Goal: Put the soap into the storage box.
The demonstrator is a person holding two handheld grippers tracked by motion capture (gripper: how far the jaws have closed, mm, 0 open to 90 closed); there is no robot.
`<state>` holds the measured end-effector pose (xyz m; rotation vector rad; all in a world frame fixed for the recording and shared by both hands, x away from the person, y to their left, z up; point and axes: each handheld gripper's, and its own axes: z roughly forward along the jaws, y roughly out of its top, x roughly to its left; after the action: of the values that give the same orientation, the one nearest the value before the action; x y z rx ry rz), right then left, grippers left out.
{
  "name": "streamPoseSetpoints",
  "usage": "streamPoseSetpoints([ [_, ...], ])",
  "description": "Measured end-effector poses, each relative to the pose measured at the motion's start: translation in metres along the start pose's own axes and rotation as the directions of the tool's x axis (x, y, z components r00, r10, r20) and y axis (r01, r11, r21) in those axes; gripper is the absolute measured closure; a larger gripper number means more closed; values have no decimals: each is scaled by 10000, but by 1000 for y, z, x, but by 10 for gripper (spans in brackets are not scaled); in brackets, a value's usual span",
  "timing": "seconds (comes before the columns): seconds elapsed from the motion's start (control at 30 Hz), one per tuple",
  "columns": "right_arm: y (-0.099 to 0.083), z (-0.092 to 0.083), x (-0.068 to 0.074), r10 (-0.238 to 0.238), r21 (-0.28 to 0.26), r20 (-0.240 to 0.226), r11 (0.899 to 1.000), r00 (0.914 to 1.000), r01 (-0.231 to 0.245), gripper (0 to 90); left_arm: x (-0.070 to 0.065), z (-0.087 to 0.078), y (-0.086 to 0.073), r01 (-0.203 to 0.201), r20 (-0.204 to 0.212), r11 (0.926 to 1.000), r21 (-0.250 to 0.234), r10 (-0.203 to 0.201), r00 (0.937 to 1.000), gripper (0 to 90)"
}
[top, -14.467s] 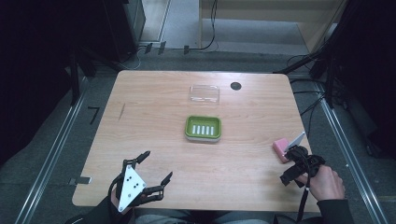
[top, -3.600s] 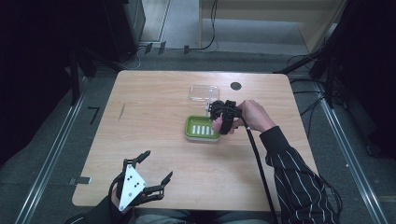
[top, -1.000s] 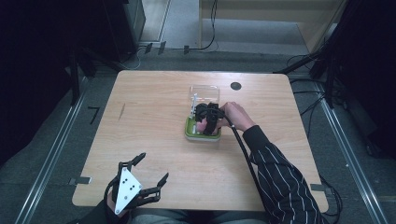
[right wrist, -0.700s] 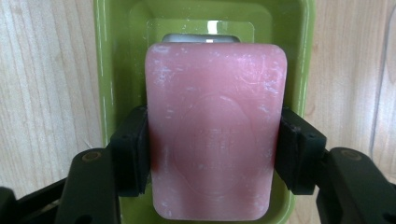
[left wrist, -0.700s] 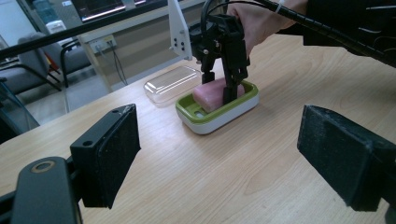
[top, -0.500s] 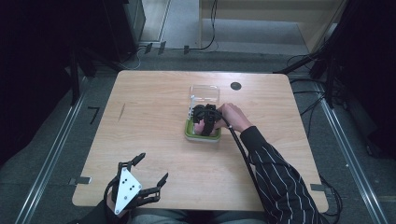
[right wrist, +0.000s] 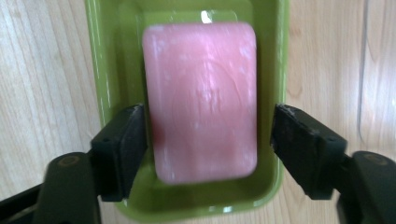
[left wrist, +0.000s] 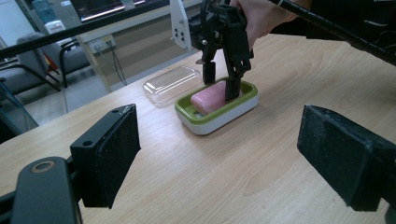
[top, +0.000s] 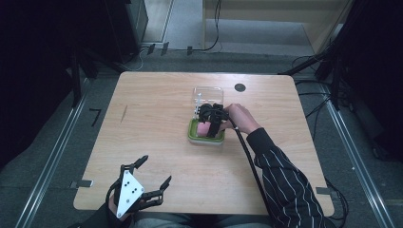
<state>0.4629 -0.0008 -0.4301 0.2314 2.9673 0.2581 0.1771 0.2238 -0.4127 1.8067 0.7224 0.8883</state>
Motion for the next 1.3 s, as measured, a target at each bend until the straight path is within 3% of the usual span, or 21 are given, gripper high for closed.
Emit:
streamPoseSetpoints([
  [0.27, -8, -12, 1, 666, 267, 24, 9974, 9978, -667, 139, 0, 2, 1, -52, 60, 10000, 16, 52, 10000, 136],
  [0.6, -9, -23, 6, 1089, 520, 64, 9927, 9940, -1090, 112, 0, 1, 1, -13, 96, 10000, -59, 14, 10000, 136],
  [0.83, -22, -33, 9, 1701, 671, 55, 9831, 9854, -1701, 111, -1, 2, 1, -78, 123, 10000, -26, 78, 9999, 136],
  [1.3, -48, -45, 19, 2330, 1073, 279, 9661, 9721, -2347, 108, -1, 4, 2, -96, 211, 9999, -59, 98, 9997, 136],
])
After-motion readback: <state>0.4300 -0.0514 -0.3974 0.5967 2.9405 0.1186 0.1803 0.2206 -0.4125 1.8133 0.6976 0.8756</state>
